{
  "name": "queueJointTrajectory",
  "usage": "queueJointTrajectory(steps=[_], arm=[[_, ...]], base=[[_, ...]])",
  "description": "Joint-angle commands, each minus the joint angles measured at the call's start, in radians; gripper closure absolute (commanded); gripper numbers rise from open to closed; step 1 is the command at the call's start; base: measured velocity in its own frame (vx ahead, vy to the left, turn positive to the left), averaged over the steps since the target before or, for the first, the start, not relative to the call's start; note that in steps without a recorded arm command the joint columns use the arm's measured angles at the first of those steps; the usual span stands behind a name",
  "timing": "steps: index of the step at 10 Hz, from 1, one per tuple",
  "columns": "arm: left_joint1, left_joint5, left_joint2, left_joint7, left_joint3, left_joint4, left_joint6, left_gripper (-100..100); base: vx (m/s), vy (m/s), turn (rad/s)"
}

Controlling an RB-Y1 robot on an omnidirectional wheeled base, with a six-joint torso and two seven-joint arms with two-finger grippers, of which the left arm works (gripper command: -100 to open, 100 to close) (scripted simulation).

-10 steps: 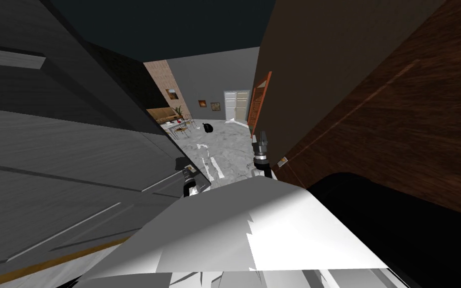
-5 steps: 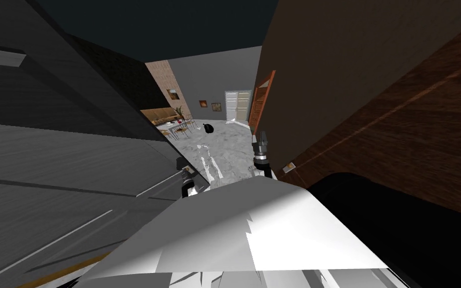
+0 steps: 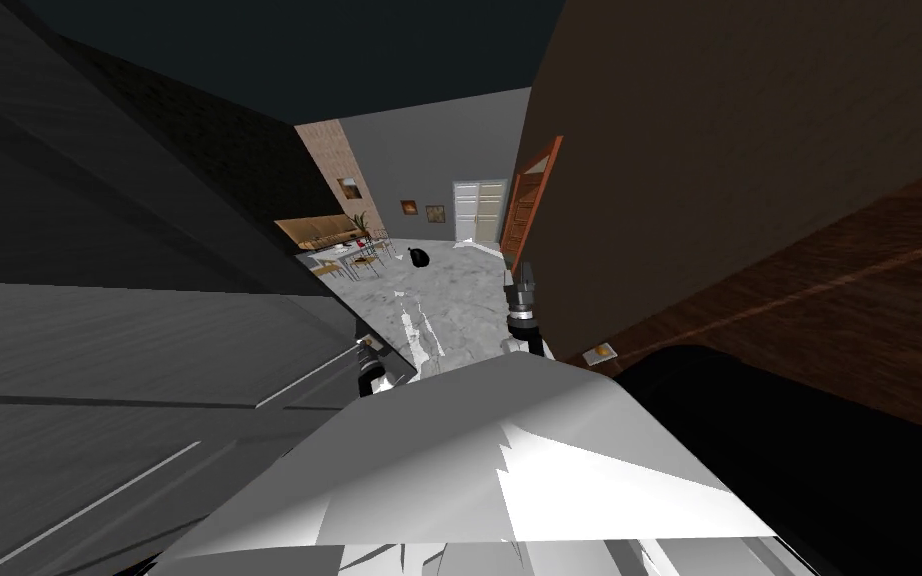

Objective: Push the door open

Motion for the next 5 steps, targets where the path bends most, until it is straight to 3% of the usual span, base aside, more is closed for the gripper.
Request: queueJointTrajectory(steps=[1, 3, 4, 5], arm=[[0.000, 0.014, 0.008, -0.008, 0.017, 0.003, -0.004, 100], [0.002, 0.027, 0.012, -0.015, 0.032, 0.006, -0.007, 100], [0.007, 0.024, 0.008, -0.014, 0.028, 0.006, -0.006, 100], [0.009, 0.040, 0.015, -0.023, 0.046, 0.005, -0.008, 100]], base=[[0.240, -0.015, 0.067], [0.212, -0.011, 0.039], [0.088, 0.004, 0.036], [0.146, 0.014, 0.039]])
